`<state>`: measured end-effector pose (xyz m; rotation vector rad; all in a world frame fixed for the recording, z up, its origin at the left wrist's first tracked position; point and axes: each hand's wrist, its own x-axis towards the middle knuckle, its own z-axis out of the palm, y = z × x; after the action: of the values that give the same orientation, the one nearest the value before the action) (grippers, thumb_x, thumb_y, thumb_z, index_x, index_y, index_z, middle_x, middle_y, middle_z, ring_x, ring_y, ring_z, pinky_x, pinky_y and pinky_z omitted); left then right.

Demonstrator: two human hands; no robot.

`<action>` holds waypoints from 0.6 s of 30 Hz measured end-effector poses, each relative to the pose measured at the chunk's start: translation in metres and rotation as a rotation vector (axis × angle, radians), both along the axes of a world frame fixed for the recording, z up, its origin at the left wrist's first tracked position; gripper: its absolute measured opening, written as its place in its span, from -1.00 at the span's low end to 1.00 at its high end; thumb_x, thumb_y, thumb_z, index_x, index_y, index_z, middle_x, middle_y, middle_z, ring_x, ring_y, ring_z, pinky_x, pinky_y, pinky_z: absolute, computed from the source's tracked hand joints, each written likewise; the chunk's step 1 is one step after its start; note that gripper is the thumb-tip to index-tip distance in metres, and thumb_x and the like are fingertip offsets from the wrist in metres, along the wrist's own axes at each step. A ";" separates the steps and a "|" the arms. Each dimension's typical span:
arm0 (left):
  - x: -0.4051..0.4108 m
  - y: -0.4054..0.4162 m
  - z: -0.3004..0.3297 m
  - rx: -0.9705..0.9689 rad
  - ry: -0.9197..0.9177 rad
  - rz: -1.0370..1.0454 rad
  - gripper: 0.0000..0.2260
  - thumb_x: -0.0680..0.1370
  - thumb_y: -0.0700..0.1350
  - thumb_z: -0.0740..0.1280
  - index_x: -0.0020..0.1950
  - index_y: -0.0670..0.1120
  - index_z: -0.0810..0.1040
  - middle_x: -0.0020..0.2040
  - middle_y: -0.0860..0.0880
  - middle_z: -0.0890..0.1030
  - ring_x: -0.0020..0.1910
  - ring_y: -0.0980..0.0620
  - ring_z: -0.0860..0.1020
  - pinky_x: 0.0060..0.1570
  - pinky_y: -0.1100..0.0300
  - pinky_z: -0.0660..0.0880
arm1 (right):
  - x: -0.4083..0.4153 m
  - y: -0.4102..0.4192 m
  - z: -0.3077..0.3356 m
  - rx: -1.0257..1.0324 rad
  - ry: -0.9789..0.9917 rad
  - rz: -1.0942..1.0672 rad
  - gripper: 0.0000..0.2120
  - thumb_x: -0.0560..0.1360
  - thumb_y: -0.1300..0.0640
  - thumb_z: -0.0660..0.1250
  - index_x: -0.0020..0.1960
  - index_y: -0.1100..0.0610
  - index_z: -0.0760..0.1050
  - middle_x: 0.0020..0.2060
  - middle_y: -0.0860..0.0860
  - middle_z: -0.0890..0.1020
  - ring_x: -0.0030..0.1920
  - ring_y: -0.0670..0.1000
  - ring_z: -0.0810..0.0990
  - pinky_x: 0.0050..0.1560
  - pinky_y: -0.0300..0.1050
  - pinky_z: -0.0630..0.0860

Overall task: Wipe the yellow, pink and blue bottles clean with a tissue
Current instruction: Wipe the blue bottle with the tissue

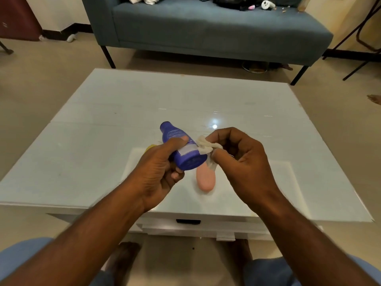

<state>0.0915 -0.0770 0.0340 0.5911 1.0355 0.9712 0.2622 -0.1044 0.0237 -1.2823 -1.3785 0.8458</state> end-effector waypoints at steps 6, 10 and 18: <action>-0.001 0.004 0.000 0.023 -0.109 0.040 -0.59 0.38 -0.05 0.46 0.19 -0.13 0.56 -0.13 -0.16 0.69 -0.37 0.03 0.61 -0.44 0.27 0.58 | 0.001 0.001 0.001 -0.007 0.038 -0.115 -0.94 0.58 0.17 0.44 0.03 0.05 0.67 -0.15 -0.06 0.71 -0.12 0.00 0.68 -0.09 -0.18 0.67; 0.006 0.000 -0.004 0.043 -0.127 0.056 -0.61 0.45 -0.07 0.44 0.24 -0.12 0.53 -0.09 -0.17 0.71 -0.31 -0.02 0.68 -0.42 0.23 0.60 | -0.004 -0.002 -0.005 -0.002 0.014 -0.147 -0.90 0.57 0.19 0.44 0.06 0.05 0.63 -0.11 -0.10 0.70 -0.06 -0.04 0.68 -0.06 -0.19 0.67; 0.007 0.003 -0.012 0.096 -0.066 0.088 -0.66 0.46 -0.06 0.45 0.21 -0.04 0.52 -0.13 -0.10 0.74 -0.23 -0.06 0.71 -0.34 0.18 0.62 | -0.006 0.001 -0.005 0.009 0.075 -0.256 -0.97 0.57 0.08 0.45 -0.03 0.01 0.61 -0.14 -0.10 0.72 -0.03 0.00 0.72 -0.06 -0.06 0.73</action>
<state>0.0982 -0.0742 0.0221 0.5920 0.9666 1.1157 0.2558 -0.1038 0.0190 -1.3722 -1.1288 0.7030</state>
